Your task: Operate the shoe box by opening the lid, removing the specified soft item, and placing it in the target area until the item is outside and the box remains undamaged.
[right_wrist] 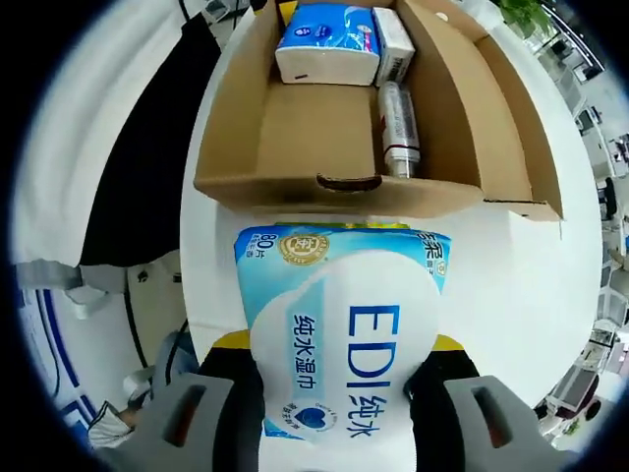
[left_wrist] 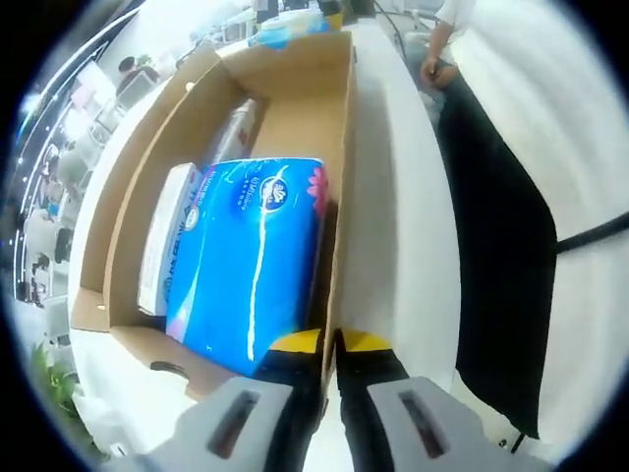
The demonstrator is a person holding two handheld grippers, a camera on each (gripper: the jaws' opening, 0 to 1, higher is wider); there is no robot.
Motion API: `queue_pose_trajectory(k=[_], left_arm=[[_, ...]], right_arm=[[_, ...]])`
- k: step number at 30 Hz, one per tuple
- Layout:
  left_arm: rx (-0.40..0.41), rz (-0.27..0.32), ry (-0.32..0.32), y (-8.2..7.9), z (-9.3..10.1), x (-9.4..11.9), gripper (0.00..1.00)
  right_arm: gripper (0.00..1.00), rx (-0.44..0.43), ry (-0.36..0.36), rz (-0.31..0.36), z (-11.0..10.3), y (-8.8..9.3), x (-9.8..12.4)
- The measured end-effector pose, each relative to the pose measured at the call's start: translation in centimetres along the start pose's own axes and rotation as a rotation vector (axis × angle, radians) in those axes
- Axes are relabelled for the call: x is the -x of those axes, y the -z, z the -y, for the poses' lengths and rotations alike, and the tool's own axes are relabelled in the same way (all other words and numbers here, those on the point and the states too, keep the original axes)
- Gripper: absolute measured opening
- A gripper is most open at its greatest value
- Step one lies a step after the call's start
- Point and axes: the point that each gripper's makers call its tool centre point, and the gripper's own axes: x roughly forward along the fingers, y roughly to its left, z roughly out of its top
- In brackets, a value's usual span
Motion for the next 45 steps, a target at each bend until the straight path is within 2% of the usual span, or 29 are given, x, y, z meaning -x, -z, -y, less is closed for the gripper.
queue_pose_trajectory(k=[17,23,27,30,35,37,39,45], left_arm=[[-0.002,0.000,0.000,0.0,-0.1,0.1,0.05],[-0.001,-0.001,0.000,0.1,-0.1,0.0,0.05],[-0.001,-0.002,0.002,0.1,-0.1,0.0,0.05],[-0.007,0.000,0.003,0.0,-0.1,0.0,0.05],[-0.007,-0.001,0.009,0.0,-0.1,0.0,0.05],[-0.007,-0.001,0.010,0.0,-0.1,0.0,0.05],[-0.006,-0.001,0.009,0.0,-0.1,0.0,0.05],[-0.018,-0.001,0.012,0.0,-0.1,0.0,0.04]], right_arm=[[0.58,0.018,-0.026,-0.039,0.4,0.2,-2.2],[0.58,0.005,-0.033,-0.012,0.2,-0.5,-2.7],[0.58,0.023,-0.033,-0.027,0.3,-0.3,-3.3],[0.58,0.032,-0.025,-0.021,0.5,-0.2,-3.2],[0.58,-0.004,-0.028,-0.008,0.6,-0.1,-3.2],[0.58,0.001,-0.023,-0.013,0.5,-0.2,-3.5],[0.58,0.046,-0.022,-0.025,0.4,-0.1,-3.6],[0.58,0.038,-0.027,-0.019,0.5,0.0,-3.5]])
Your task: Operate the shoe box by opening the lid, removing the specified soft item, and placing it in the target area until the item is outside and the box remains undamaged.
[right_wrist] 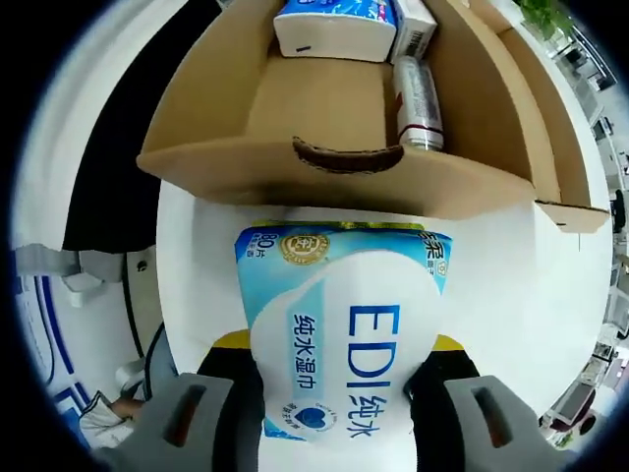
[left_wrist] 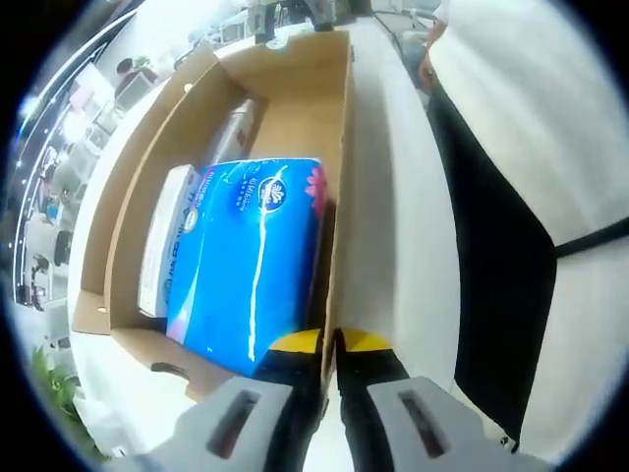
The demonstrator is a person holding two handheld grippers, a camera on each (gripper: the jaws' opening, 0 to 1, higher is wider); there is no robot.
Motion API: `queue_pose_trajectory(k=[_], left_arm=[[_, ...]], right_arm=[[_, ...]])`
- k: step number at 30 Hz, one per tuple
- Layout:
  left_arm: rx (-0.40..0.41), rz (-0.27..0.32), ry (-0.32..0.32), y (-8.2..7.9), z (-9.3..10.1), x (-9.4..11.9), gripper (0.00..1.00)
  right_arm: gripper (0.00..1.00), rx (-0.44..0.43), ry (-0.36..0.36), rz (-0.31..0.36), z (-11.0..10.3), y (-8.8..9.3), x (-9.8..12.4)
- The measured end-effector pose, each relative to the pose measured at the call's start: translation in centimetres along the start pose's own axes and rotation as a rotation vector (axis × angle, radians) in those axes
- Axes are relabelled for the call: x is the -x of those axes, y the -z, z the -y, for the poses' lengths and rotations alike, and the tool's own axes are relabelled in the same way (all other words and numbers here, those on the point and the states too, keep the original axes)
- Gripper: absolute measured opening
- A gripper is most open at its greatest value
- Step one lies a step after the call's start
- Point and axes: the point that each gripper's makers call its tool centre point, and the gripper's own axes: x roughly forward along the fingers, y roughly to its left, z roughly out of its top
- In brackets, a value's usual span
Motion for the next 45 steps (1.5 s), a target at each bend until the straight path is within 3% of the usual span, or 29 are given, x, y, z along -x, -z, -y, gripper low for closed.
queue_pose_trajectory(k=[10,14,28,32,38,45], left_arm=[[0.002,0.006,-0.006,0.0,-0.1,0.0,0.05],[-0.001,0.007,-0.004,0.0,0.0,0.1,0.05],[0.004,0.001,-0.004,0.0,0.2,0.0,0.05],[0.001,0.003,0.013,0.0,0.3,0.1,0.04],[0.007,-0.002,0.020,0.0,0.3,0.0,0.04],[0.010,-0.002,0.031,0.1,0.3,0.0,0.03]], right_arm=[[0.58,-0.015,0.016,0.007,0.0,-0.2,0.8],[0.58,0.027,0.005,-0.021,-0.6,-0.2,0.2],[0.59,-0.008,0.007,-0.038,-1.1,0.4,-0.4],[0.59,-0.055,0.003,-0.034,-1.1,0.4,-0.4],[0.61,-0.049,-0.012,-0.009,-1.1,0.4,-0.4],[0.63,-0.057,0.018,0.011,-0.9,0.3,-0.5]])
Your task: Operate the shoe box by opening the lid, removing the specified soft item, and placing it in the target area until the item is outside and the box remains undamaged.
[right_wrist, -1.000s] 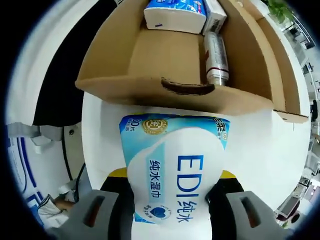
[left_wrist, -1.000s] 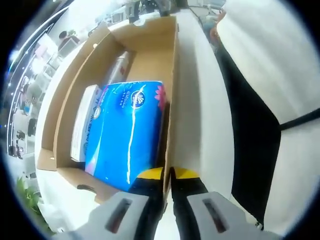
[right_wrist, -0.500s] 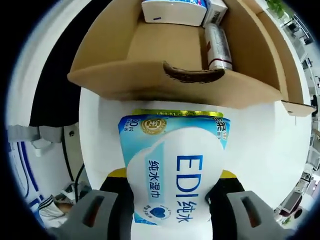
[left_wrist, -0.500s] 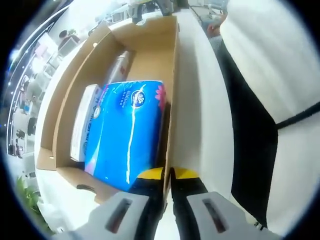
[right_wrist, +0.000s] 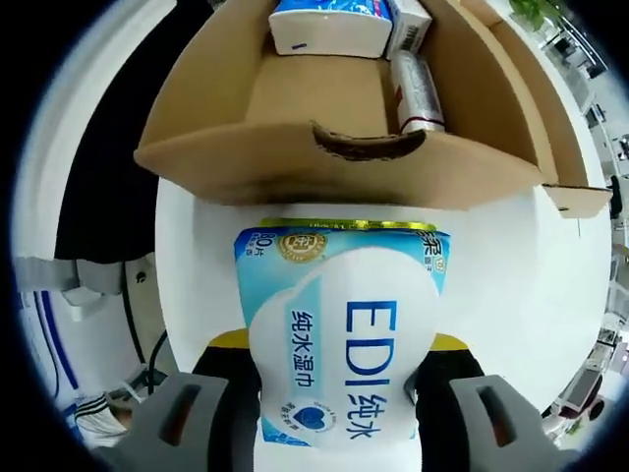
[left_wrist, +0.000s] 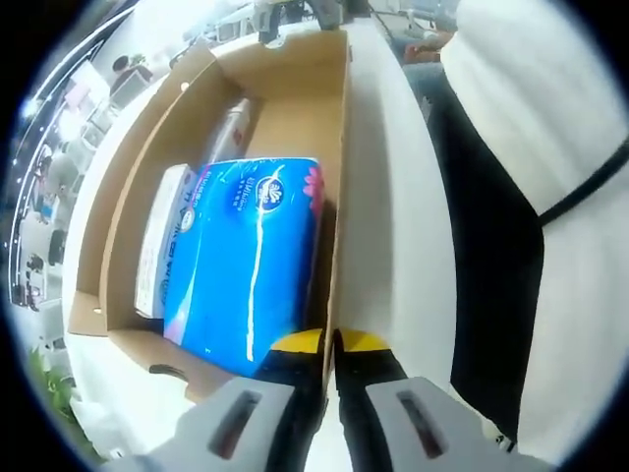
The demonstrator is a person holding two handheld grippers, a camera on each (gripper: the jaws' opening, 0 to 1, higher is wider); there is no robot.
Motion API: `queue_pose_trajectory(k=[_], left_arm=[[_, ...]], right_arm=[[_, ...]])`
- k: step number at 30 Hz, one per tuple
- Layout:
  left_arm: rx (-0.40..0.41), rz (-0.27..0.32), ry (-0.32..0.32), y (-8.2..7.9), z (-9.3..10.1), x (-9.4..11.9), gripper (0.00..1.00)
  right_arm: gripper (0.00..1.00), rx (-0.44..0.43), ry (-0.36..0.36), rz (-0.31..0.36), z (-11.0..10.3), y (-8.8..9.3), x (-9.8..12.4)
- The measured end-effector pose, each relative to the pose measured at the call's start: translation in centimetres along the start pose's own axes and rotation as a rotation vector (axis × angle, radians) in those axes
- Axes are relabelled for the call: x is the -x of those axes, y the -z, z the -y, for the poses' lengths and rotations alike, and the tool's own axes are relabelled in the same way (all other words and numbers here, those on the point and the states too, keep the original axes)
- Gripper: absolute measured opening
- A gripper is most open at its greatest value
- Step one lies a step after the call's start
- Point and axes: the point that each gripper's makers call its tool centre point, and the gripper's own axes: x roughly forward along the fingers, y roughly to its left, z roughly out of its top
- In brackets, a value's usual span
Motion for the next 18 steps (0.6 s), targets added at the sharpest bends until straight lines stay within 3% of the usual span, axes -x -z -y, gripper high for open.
queue_pose_trajectory(k=[5,7,8,9,11,15,18], left_arm=[[-0.005,0.004,0.002,0.0,-0.1,0.0,0.03],[-0.001,0.005,0.003,0.0,-0.2,0.0,0.03],[-0.003,0.007,0.001,0.0,-0.2,0.0,0.03],[-0.004,0.008,0.001,0.0,-0.2,0.0,0.03],[0.003,0.008,0.002,0.0,-0.2,0.0,0.03],[0.009,0.001,0.014,0.0,-0.3,-0.1,0.03],[0.006,0.005,0.012,0.0,-0.2,-0.1,0.03]], right_arm=[[0.63,-0.032,0.013,0.031,0.2,-0.1,0.4],[0.64,-0.098,0.007,0.081,0.1,-0.5,0.8],[0.65,-0.154,0.043,0.098,0.6,-0.6,1.2],[0.67,-0.140,0.049,0.094,0.8,-0.3,1.6],[0.66,-0.209,0.058,0.127,0.6,-0.6,2.3],[0.67,-0.215,0.141,0.146,1.0,-1.2,3.9],[0.65,-0.258,0.157,0.174,0.5,-1.4,4.9]])
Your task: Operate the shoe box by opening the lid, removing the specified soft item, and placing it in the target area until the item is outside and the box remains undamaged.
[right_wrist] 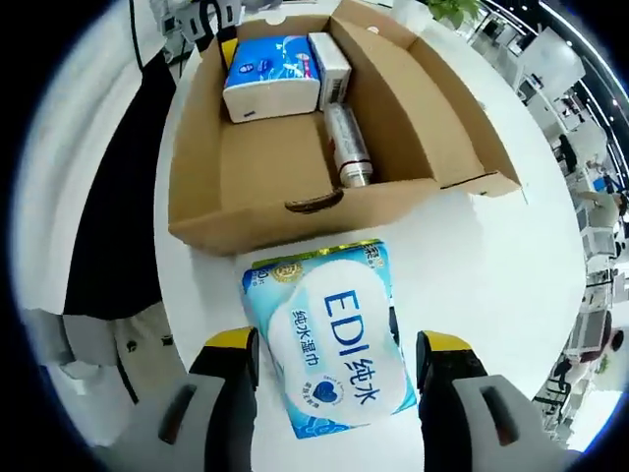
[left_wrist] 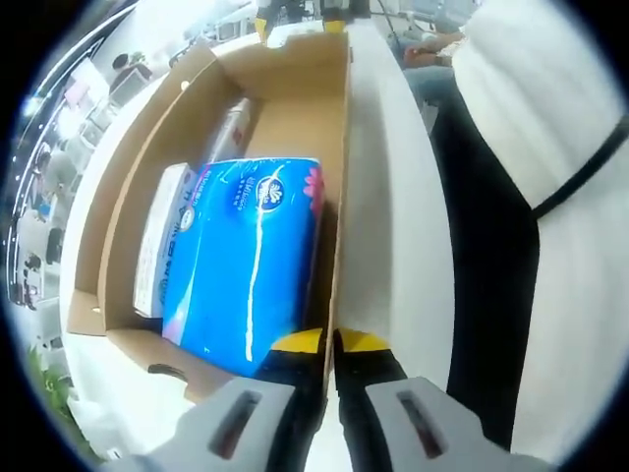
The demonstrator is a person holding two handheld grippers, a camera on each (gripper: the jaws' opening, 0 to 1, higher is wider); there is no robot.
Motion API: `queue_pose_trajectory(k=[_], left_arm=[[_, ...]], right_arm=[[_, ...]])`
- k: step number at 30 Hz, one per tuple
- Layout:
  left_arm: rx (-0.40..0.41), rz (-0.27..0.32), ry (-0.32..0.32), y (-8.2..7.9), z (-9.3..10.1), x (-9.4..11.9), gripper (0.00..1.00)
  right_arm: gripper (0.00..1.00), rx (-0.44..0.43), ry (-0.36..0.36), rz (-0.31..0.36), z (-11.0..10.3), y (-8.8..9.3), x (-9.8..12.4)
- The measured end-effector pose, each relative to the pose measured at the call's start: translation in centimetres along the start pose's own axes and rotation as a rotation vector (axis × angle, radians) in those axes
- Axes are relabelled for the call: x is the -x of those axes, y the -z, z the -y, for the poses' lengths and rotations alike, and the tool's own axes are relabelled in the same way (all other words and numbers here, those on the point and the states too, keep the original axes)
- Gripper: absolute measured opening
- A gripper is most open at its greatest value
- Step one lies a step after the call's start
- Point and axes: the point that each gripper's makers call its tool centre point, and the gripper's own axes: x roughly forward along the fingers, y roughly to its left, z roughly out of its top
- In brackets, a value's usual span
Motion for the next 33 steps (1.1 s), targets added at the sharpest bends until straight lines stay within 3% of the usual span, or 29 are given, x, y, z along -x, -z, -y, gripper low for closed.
queue_pose_trajectory(k=[2,6,8,9,15,19,23,27,30,33], left_arm=[[0.001,0.001,-0.004,0.0,0.0,0.0,0.03],[0.011,0.002,-0.005,-0.1,0.0,0.1,0.03],[0.005,-0.016,0.003,-0.1,-0.1,0.0,0.03],[0.015,-0.027,0.007,-0.1,-0.1,0.0,0.03],[-0.001,0.002,0.006,0.0,0.0,0.1,0.03],[0.003,-0.004,0.000,-0.1,0.0,0.0,0.03],[0.005,0.005,-0.006,-0.1,0.0,0.1,0.03],[0.005,0.000,-0.009,-0.2,0.0,0.1,0.03],[0.009,0.003,-0.008,-0.2,0.0,0.1,0.03],[-0.001,0.008,-0.004,-0.1,0.0,0.1,0.03]], right_arm=[[0.65,-0.043,0.036,0.020,0.3,-0.1,0.6],[0.61,-0.224,0.071,0.107,0.8,-0.8,1.6],[0.56,-0.396,0.101,0.170,1.5,-1.4,1.8],[0.58,-0.433,0.109,0.209,1.8,-1.9,1.8],[0.55,-0.471,0.201,0.231,2.8,-1.8,2.6],[0.40,-0.573,0.266,0.319,3.6,-2.6,4.1],[0.35,-0.770,0.315,0.397,3.7,-2.9,4.8],[0.33,-0.795,0.337,0.400,3.5,-2.9,4.9],[0.34,-0.753,0.347,0.331,2.9,-1.7,4.7],[0.30,-0.762,0.345,0.318,2.4,-0.9,4.8]])
